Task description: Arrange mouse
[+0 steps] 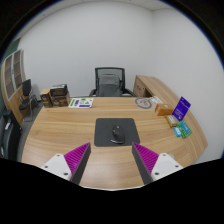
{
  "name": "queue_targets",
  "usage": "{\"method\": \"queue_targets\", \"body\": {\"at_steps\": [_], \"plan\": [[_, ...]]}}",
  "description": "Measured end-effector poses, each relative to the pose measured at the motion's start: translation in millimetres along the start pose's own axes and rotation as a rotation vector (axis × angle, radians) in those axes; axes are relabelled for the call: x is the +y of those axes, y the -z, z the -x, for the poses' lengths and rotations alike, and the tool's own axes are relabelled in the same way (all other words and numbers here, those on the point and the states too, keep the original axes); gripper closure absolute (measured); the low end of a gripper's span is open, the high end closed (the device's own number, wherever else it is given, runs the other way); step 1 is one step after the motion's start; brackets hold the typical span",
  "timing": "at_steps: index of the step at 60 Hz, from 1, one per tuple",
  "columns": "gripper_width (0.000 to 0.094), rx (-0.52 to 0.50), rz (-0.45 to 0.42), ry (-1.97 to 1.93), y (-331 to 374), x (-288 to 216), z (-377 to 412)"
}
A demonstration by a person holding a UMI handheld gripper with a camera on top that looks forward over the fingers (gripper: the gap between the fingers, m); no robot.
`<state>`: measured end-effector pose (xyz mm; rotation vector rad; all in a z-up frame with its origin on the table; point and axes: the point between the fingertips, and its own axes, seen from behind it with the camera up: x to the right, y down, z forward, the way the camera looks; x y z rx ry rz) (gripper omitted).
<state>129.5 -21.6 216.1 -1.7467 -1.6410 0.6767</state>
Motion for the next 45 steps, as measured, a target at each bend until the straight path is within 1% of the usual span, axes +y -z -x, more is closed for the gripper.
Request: {"method": "queue_targets", "body": {"at_steps": [9,19,28,45], "plan": [[0.0074,0.01,-0.006,-0.029,64,15,-1],[0.0075,0.028,-0.012,-0.044,108,28,-5],[0.0077,0.019,-0.015,-0.043,126,33,-4],[0.0075,0.019,-0.028,-0.028,135,35,-7]]}}
